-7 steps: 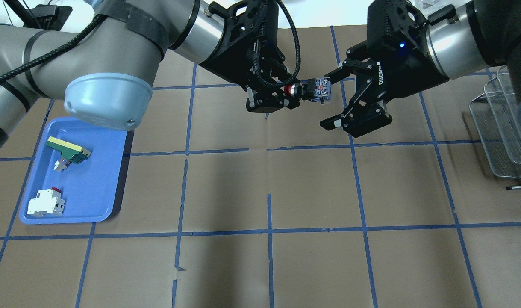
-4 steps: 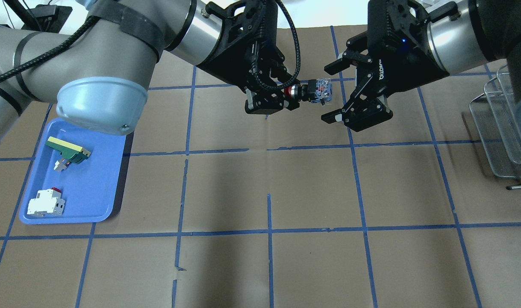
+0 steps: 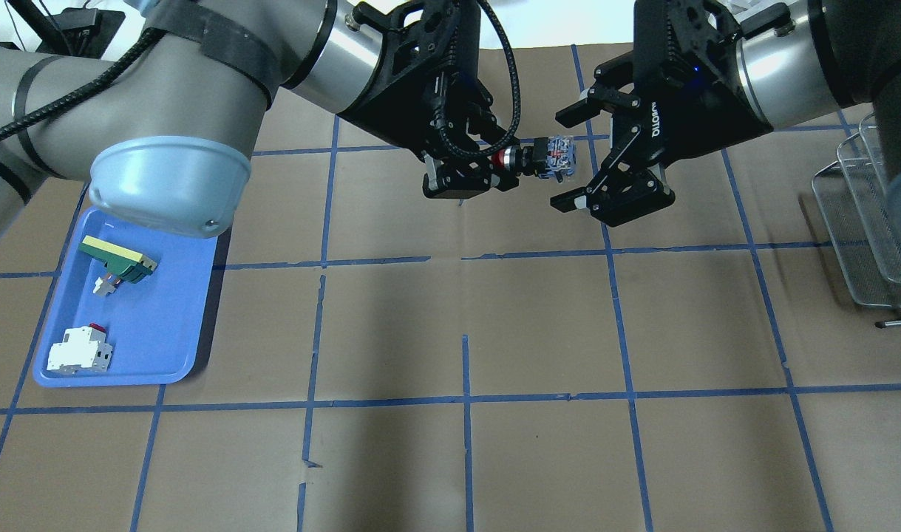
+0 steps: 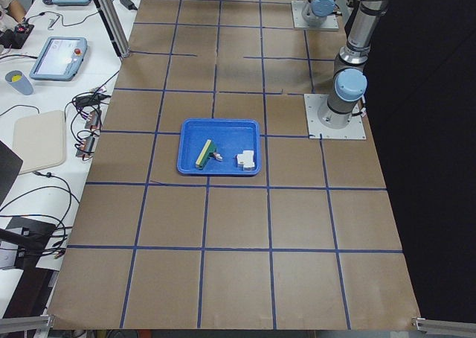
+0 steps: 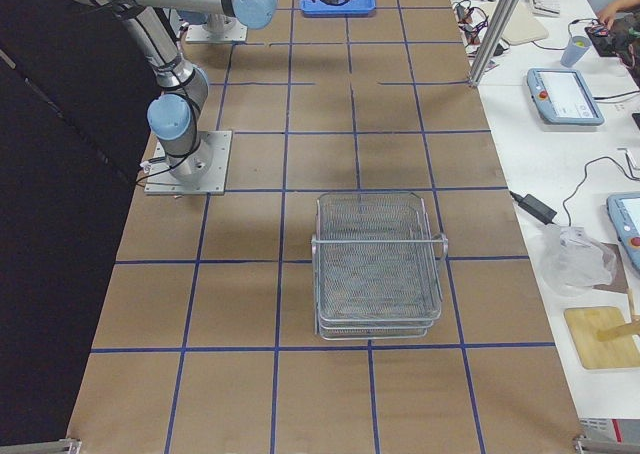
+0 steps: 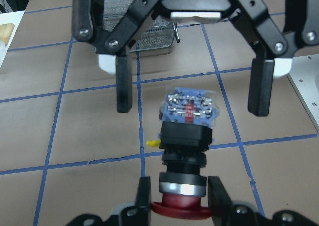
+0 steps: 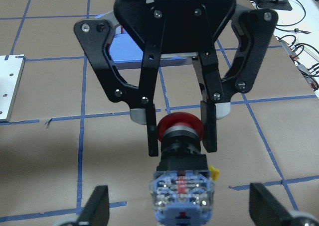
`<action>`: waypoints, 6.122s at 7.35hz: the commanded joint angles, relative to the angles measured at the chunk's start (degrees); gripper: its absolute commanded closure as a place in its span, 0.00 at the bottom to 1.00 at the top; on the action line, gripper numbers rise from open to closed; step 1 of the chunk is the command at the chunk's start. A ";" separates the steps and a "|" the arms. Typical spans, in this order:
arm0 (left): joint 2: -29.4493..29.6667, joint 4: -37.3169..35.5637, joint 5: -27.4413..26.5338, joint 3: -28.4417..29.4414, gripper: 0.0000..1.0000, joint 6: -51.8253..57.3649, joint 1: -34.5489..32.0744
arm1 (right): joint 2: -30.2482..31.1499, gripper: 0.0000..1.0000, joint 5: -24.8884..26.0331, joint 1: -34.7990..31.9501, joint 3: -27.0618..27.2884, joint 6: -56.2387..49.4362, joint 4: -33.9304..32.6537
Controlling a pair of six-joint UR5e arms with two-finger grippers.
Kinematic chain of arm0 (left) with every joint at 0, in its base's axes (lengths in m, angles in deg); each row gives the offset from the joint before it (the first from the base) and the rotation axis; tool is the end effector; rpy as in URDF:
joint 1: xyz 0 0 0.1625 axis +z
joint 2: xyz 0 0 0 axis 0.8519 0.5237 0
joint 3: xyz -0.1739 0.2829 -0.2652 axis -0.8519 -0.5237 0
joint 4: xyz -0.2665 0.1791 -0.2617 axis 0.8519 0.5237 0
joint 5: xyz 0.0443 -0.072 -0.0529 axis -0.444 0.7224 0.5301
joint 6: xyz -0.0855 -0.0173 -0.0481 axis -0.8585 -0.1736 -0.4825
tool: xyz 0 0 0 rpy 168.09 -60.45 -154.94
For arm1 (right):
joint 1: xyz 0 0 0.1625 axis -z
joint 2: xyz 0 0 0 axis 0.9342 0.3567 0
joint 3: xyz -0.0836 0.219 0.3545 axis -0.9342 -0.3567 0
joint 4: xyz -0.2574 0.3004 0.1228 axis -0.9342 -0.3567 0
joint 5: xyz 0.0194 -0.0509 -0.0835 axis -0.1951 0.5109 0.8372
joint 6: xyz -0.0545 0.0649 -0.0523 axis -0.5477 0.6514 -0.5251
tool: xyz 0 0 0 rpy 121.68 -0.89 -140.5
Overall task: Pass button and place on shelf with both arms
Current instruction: 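Close the right gripper on the button's switch body, then open the left gripper and withdraw it while the right gripper carries the button away, then lower the button into the wire mesh basket with the right gripper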
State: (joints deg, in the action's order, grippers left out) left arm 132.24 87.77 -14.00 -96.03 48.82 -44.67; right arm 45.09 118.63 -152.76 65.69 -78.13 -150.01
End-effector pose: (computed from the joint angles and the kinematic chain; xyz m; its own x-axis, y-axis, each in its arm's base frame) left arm -0.3137 -0.4709 0.4902 0.0888 0.9924 -0.0846 0.7294 -0.1227 -0.6730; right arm 0.1571 -0.4330 0.5038 -0.1416 -0.9869 0.0770 -0.7038 0.0456 -0.7090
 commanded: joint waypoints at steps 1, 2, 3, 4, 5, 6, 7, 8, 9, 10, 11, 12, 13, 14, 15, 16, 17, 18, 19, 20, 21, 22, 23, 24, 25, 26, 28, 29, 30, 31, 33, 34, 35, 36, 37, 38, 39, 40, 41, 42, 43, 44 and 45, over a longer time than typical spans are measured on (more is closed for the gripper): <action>-0.20 0.00 0.08 -0.02 1.00 -0.03 0.00 | -0.02 0.15 -0.28 -0.01 0.01 -0.03 -0.09; -0.20 0.00 0.08 -0.02 1.00 -0.03 0.00 | -0.02 0.28 -0.28 -0.01 0.01 -0.03 -0.09; -0.20 0.00 0.08 -0.02 1.00 0.06 0.00 | -0.02 0.54 -0.20 -0.01 0.01 -0.03 -0.09; -0.29 0.00 0.08 -0.02 1.00 -0.03 0.00 | -0.11 0.75 -0.20 -0.01 0.01 -0.03 -0.09; -0.29 0.00 0.00 -0.02 1.00 -0.03 0.00 | -0.11 0.94 -0.11 -0.01 -0.08 -0.03 -0.09; -0.47 0.00 -0.09 -0.02 1.00 -0.03 0.00 | -0.11 1.00 0.33 -0.01 -0.08 0.15 -0.09; -0.73 0.00 -0.35 -0.02 1.00 -0.03 0.00 | -0.11 1.00 0.42 -0.01 -0.08 0.24 -0.09; -0.82 -0.61 -0.18 -0.02 0.28 -0.37 -0.18 | -0.11 1.00 0.51 0.07 -0.08 0.24 -0.09; -1.25 -1.75 -1.57 0.33 0.00 -0.20 -0.18 | -0.11 1.00 0.51 -0.01 -0.17 0.24 -0.09; -1.87 -2.80 -7.07 0.68 0.00 -1.68 -0.18 | -0.11 1.00 0.51 0.07 -0.25 0.24 -0.09; -2.66 -2.73 -10.86 1.21 0.00 -5.52 -0.18 | -0.11 1.00 0.68 0.16 -0.43 0.24 -0.17; -3.97 -1.77 -14.38 1.39 0.00 -10.52 -0.09 | -0.19 1.00 1.29 0.86 -0.61 0.32 -0.44; -5.20 1.29 -20.42 1.22 0.00 -13.97 -0.01 | -0.72 1.00 4.69 4.08 -0.61 0.76 -0.44; -6.26 6.19 -26.14 0.78 0.00 -20.09 0.60 | -2.03 1.00 6.29 9.16 -0.96 0.76 -0.44; -6.18 6.93 -30.72 -0.27 0.00 -26.85 1.57 | -3.52 1.00 7.53 13.65 -1.05 0.76 -0.44; -6.35 7.29 -35.72 -1.06 0.00 -30.75 3.75 | -4.58 1.00 10.67 16.57 -1.22 0.94 -0.53; -7.14 7.29 -39.95 -2.29 0.00 -34.01 5.95 | -7.11 1.00 12.01 18.86 -2.44 1.29 -0.79; -7.06 7.73 -41.47 -3.69 0.00 -39.43 7.97 | -9.92 1.00 17.07 21.93 -5.67 4.07 -0.70; -7.41 7.38 -41.40 -4.58 0.00 -47.67 10.26 | -12.47 1.00 23.47 24.66 -8.58 6.54 -0.44; -7.67 7.73 -41.49 -5.63 0.00 -48.97 11.06 | -15.28 1.00 29.62 26.16 -10.43 6.56 0.00; -7.85 8.52 -41.57 -5.99 0.00 -49.07 11.16 | -16.27 1.00 35.86 26.96 -11.49 6.56 0.17; -7.85 8.44 -41.58 -6.34 0.00 -49.07 11.16 | -16.36 1.00 42.89 26.97 -11.51 6.65 0.00; -8.11 8.44 -41.58 -6.69 0.00 -49.07 11.07 | -17.67 1.00 48.26 26.97 -11.59 6.74 0.00; -8.11 8.26 -41.58 -6.96 0.00 -49.07 11.16 | -18.99 1.00 53.02 27.06 -12.29 7.44 -0.17; -8.03 7.91 -41.49 -7.05 0.00 -48.98 11.16 | -20.48 1.00 58.02 27.06 -13.95 7.44 -0.09; -8.03 7.91 -41.49 -7.05 0.00 -49.16 11.24 | -22.76 1.00 60.42 27.06 -15.79 7.44 -0.09; -7.94 7.65 -41.40 -6.96 0.00 -49.24 11.24 | -28.12 1.00 63.07 27.06 -21.15 7.44 0.09; -8.02 7.64 -41.40 -6.96 0.00 -49.24 11.25 | -29.80 1.00 63.08 27.06 -22.13 7.70 -0.09; -7.94 7.64 -41.40 -6.96 0.00 -49.24 11.25 | -30.60 1.00 63.17 27.06 -22.14 9.19 -0.09; -7.94 7.64 -41.40 -6.96 0.00 -49.24 11.33 | -30.52 1.00 63.00 26.97 -22.05 9.29 -0.09; -7.94 7.64 -41.40 -6.96 0.00 -49.24 11.33 | -31.30 0.97 62.99 26.97 -22.14 9.55 -0.09; -7.94 7.64 -41.40 -6.96 0.00 -49.24 11.33 | -31.39 0.91 63.08 26.97 -22.05 9.55 -0.09; -7.94 7.64 -41.40 -6.96 0.00 -49.24 11.33 | -31.40 0.86 63.08 26.97 -22.05 9.55 -0.09; -7.85 7.64 -41.40 -6.96 0.00 -49.24 11.33 | -31.40 0.80 63.00 26.97 -22.05 9.55 0.00; -7.85 7.64 -41.40 -6.96 0.00 -49.24 11.33 | -31.66 0.73 62.91 26.97 -21.97 9.55 0.00; -7.85 7.64 -41.40 -6.96 0.00 -49.24 11.33 | -32.09 0.71 62.82 26.97 -22.05 9.55 0.00; -7.85 7.56 -41.40 -6.96 0.00 -49.24 11.33 | -32.10 0.59 62.73 26.97 -21.97 9.55 0.00; -7.85 7.56 -41.40 -6.96 0.00 -49.24 11.33 | -32.10 0.51 62.73 26.97 -21.96 9.64 0.09; -7.85 7.56 -41.40 -6.96 0.00 -49.24 11.33 | -32.10 0.14 62.73 26.97 -21.96 9.55 0.18; -7.85 7.56 -41.40 -6.96 0.00 -49.24 11.33 | -32.01 0.05 62.65 26.97 -21.96 9.55 0.18; -7.85 7.56 -41.40 -6.96 0.00 -49.24 11.33 | -31.84 0.00 62.65 26.97 -22.05 9.55 0.35; -7.85 7.56 -41.40 -6.96 0.00 -49.24 11.33 | -31.31 0.00 62.38 26.88 -22.23 9.64 2.70; -7.85 7.56 -41.40 -6.96 0.00 -49.24 11.33 | -29.65 0.00 60.12 26.62 -22.14 10.51 3.25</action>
State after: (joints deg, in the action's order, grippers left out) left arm 124.39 95.32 -55.40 -102.99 -0.43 -33.33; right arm 13.93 180.60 -125.92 43.57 -68.33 -148.05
